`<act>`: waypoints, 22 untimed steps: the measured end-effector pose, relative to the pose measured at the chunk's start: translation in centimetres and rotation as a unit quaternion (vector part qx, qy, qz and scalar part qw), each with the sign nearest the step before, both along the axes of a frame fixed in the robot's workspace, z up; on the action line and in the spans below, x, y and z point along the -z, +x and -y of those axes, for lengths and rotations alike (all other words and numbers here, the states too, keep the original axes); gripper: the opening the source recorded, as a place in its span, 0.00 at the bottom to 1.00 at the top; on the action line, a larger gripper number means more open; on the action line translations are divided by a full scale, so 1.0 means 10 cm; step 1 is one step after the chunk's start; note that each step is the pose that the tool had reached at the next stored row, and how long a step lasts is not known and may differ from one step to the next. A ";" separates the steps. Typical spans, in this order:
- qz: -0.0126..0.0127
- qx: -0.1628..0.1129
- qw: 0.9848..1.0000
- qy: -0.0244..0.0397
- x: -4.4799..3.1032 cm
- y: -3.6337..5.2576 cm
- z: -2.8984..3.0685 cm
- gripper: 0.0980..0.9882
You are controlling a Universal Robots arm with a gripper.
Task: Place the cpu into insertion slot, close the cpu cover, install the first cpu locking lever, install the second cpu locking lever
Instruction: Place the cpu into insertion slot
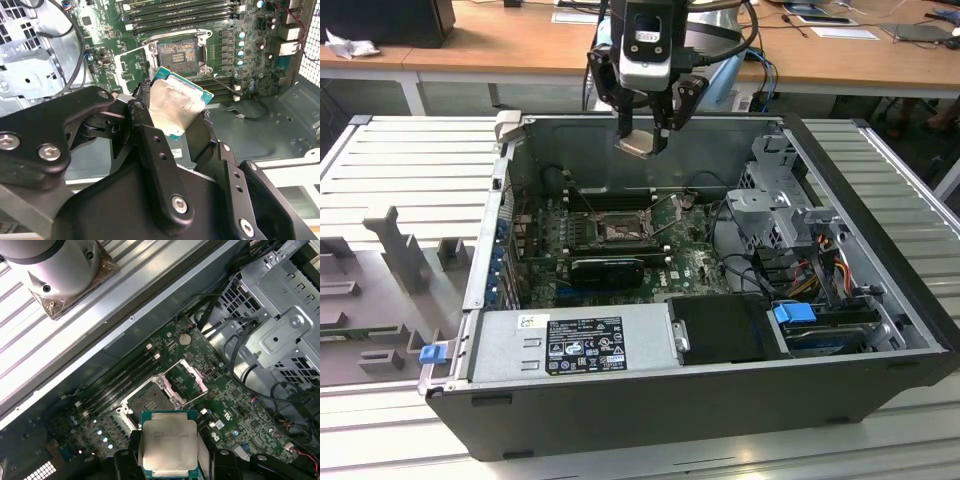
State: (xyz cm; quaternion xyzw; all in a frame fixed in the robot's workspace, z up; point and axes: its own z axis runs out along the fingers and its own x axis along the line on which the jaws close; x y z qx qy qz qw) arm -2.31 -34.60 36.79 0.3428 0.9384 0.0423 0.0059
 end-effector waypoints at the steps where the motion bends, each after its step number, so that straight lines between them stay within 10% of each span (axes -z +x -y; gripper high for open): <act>1: 0.000 0.006 1.000 0.000 0.000 0.000 0.000 0.48; 10: 0.000 0.051 0.999 0.000 0.001 0.000 0.000 0.48; 22: 0.000 0.127 0.992 0.000 0.004 0.000 0.000 0.48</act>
